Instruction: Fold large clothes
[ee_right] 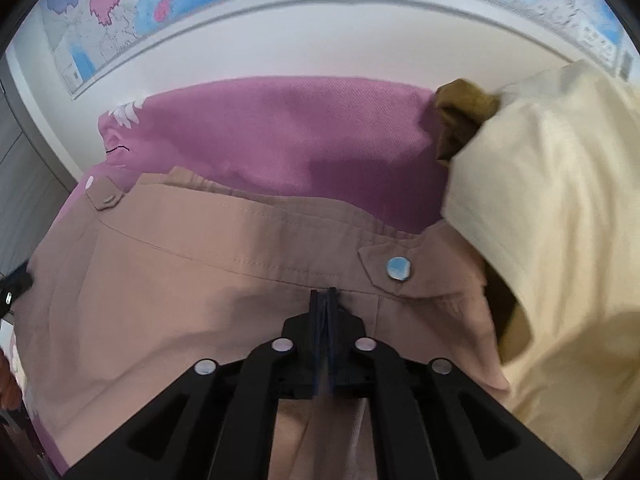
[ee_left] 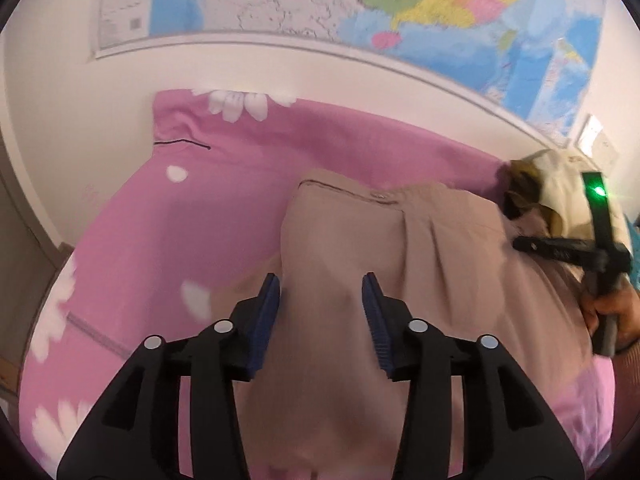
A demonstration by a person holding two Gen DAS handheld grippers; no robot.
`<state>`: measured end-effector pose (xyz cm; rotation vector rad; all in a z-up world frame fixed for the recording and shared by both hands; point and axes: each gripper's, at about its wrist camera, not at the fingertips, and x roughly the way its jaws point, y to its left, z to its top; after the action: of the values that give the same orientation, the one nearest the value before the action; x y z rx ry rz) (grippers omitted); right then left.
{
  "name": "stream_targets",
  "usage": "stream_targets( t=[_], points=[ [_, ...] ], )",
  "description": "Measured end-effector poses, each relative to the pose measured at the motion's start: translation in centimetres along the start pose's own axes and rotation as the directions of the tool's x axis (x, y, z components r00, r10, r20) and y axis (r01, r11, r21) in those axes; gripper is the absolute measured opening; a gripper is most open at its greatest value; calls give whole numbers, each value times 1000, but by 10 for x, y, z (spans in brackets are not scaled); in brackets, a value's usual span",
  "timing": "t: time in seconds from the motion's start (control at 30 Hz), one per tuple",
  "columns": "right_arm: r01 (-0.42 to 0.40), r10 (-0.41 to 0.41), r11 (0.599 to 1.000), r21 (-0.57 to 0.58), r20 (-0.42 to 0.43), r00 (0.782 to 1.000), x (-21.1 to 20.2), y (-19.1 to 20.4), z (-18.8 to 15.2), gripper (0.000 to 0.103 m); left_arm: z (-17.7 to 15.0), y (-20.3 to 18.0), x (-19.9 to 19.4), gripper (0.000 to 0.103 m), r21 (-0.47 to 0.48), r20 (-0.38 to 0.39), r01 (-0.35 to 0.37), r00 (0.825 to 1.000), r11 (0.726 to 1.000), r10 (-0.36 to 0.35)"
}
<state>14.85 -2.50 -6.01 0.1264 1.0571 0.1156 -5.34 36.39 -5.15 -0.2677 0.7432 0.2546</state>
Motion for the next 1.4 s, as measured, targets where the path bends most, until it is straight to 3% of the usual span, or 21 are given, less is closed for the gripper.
stream_targets(
  t=[0.07, 0.1, 0.13, 0.3, 0.4, 0.5, 0.57, 0.67, 0.8, 0.83, 0.9, 1.0, 1.07, 1.17, 1.2, 1.33, 1.4],
  points=[
    [-6, 6, 1000, -3, 25, 1000, -15, -1, -6, 20, -15, 3, -15, 50, 0, -4, 2, 1000, 1000, -2],
    [-8, 8, 1000, -11, 48, 999, -26, -1, -10, 36, -24, 4, -22, 50, -1, -7, 16, 1000, 1000, -16],
    [-11, 12, 1000, -21, 66, 998, -35, 1, -14, 40, -31, 3, -28, 50, -2, -6, 25, 1000, 1000, -25],
    [-104, 119, 985, -134, 110, 987, -70, 25, -46, 40, -56, 4, -47, 51, -43, -1, 81, 997, 996, -81],
    [-64, 75, 979, -194, 50, 996, -51, 38, -57, 39, -66, 0, -52, 54, -57, -10, 130, 991, 990, -131],
    [-14, 18, 989, -149, 24, 1000, -21, 25, -58, 38, -76, -8, -49, 54, -63, -45, 150, 987, 987, -153],
    [-31, 35, 995, -99, 37, 999, -17, 19, -55, 38, -85, -9, -43, 54, -117, -78, 213, 972, 970, -223],
    [-80, 83, 995, -57, 50, 995, -32, 12, -57, 39, -96, -12, -33, 54, -146, -121, 209, 966, 967, -227],
    [-175, 176, 984, -19, 116, 977, -80, -6, -77, 61, -106, -17, -19, 55, -202, -160, 260, 942, 944, -293],
    [-212, 211, 977, -1, 134, 968, -94, -12, -85, 65, -106, -18, -20, 58, -202, -149, 263, 944, 943, -295],
    [-280, 270, 959, 46, 155, 950, -114, -27, -101, 71, -105, -18, -17, 60, -239, -141, 312, 926, 920, -351],
    [-433, 406, 881, 191, 163, 899, -134, -63, -140, 75, -102, -18, -8, 61, -281, -136, 338, 912, 898, -386],
    [-460, 436, 846, 271, 148, 888, -132, -73, -165, 75, -99, -18, -5, 62, -296, -122, 343, 912, 891, -392],
    [-494, 484, 778, 387, 130, 865, -121, -86, -196, 76, -96, -12, 0, 64, -356, -92, 372, 899, 857, -428],
    [-501, 496, 763, 408, 129, 859, -114, -84, -199, 76, -95, -9, 2, 64, -383, -82, 377, 895, 843, -438],
    [-518, 522, 715, 469, 134, 842, -93, -83, -205, 76, -88, -11, 8, 64, -405, -66, 370, 900, 836, -431],
    [-526, 520, 714, 462, 153, 841, -88, -77, -198, 76, -81, -12, 11, 64, -416, -53, 372, 901, 830, -430]
  ],
)
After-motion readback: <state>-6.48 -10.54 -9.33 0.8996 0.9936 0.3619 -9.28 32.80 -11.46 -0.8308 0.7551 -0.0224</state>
